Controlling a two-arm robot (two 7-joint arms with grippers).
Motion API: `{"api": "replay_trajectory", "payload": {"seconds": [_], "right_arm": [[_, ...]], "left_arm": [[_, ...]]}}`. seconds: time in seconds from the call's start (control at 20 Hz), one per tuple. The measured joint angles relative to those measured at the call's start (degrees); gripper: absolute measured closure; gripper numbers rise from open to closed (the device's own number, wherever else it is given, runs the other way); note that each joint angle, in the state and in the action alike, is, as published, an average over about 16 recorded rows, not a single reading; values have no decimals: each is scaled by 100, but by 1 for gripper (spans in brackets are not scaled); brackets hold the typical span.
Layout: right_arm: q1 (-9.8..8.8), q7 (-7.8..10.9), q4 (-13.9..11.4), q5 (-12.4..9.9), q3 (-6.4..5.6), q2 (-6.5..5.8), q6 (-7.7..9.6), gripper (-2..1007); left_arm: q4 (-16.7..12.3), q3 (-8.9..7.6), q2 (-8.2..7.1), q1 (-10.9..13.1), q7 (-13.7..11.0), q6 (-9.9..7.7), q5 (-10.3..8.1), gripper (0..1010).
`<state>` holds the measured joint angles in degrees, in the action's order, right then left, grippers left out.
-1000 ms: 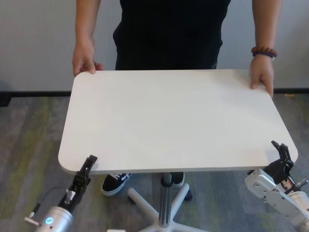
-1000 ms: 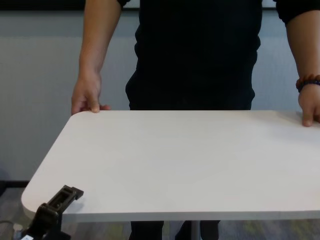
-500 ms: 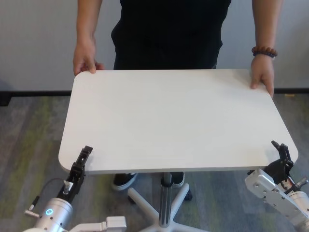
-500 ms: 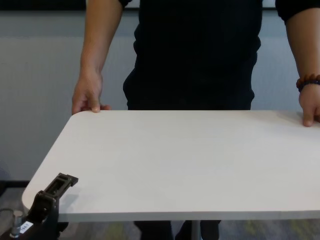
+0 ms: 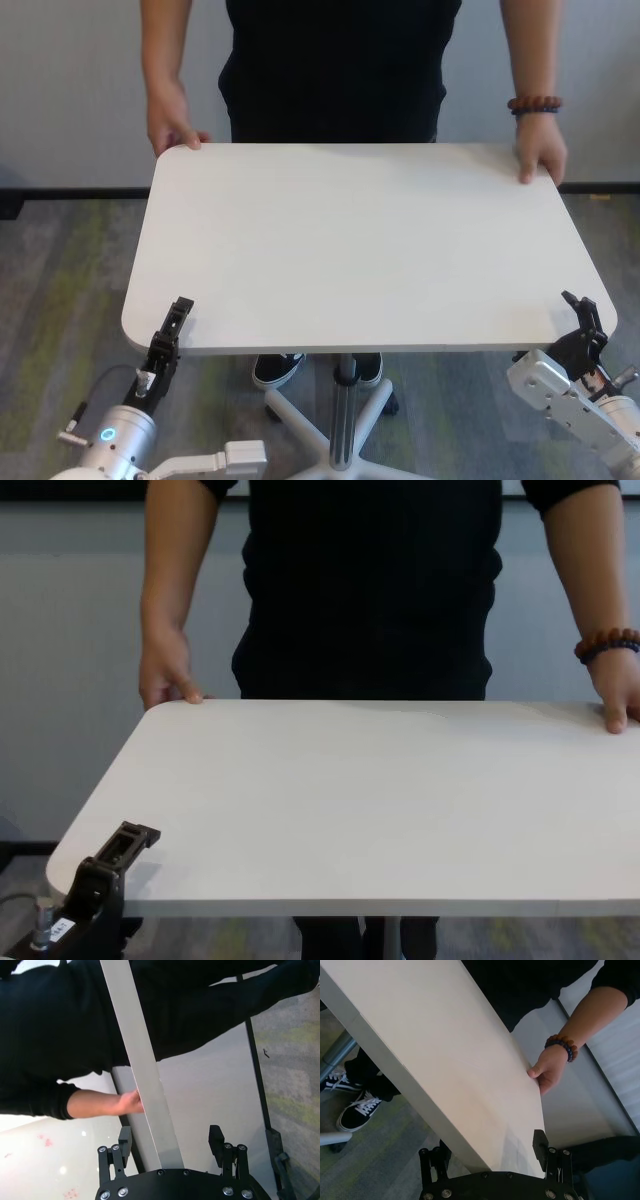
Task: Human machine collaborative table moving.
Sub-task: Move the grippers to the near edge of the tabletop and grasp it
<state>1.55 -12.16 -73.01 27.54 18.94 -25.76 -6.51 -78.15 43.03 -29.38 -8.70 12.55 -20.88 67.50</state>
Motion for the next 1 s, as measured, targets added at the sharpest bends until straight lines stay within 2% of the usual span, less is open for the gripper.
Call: {"api": "replay_trajectory", "payload": {"seconds": [0.35,1.0], "right_arm": [[0,0,0,0,0,0,0,0],[0,0,0,0,0,0,0,0]], "left_arm": [[23,-46,46,10,19,36,30,10],[3,-56,35,23,16,42,35,10]]}}
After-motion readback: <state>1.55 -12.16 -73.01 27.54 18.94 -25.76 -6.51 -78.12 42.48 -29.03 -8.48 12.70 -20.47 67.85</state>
